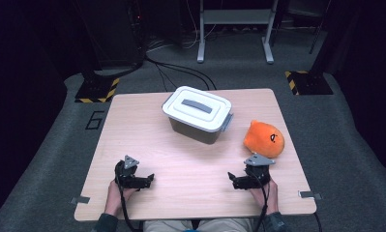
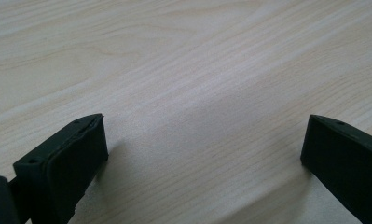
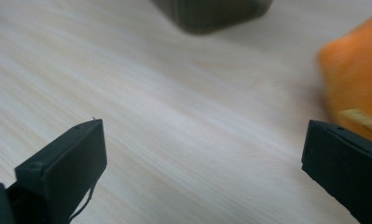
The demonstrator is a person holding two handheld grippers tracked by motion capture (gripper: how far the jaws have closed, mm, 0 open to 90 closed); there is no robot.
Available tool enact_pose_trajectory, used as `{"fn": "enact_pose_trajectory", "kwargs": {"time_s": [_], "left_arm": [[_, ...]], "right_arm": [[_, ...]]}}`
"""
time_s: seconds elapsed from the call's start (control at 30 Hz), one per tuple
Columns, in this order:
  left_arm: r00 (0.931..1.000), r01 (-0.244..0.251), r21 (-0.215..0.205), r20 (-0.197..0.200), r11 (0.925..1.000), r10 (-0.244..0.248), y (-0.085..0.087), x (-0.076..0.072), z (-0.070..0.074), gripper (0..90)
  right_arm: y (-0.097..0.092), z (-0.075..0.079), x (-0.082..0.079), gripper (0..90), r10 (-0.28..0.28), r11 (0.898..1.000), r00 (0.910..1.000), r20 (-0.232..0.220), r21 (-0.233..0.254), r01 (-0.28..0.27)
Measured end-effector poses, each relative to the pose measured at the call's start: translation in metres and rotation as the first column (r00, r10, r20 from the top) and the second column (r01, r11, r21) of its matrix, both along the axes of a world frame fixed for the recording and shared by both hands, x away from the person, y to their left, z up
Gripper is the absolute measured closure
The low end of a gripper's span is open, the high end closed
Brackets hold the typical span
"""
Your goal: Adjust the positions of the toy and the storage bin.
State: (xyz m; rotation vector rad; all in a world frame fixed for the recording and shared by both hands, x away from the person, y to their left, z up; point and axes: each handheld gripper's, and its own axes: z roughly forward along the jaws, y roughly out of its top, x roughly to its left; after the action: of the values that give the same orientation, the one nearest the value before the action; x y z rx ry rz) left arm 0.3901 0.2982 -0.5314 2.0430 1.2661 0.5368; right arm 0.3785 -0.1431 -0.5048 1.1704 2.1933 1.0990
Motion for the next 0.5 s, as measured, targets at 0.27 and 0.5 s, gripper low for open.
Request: {"fn": "enact_pose_trajectory", "kwargs": {"time_s": [0.27, 0.5], "left_arm": [[1.0, 0.004, -0.004, -0.003, 1.0, -0.004, 0.001, 0.002, 0.0, 0.0], [0.9997, -0.018, -0.041, -0.019, 0.999, 0.017, 0.006, 0.012, 0.009, 0.0]], "right_arm": [[0.016, -0.021, 0.016, 0.0, 0.029, 0.998, 0.9984, -0.047, -0.06, -0.032], [0.02, -0.024, 0.02, 0.0, 0.042, 0.994, 0.9957, -0.083, -0.101, -0.05]]}}
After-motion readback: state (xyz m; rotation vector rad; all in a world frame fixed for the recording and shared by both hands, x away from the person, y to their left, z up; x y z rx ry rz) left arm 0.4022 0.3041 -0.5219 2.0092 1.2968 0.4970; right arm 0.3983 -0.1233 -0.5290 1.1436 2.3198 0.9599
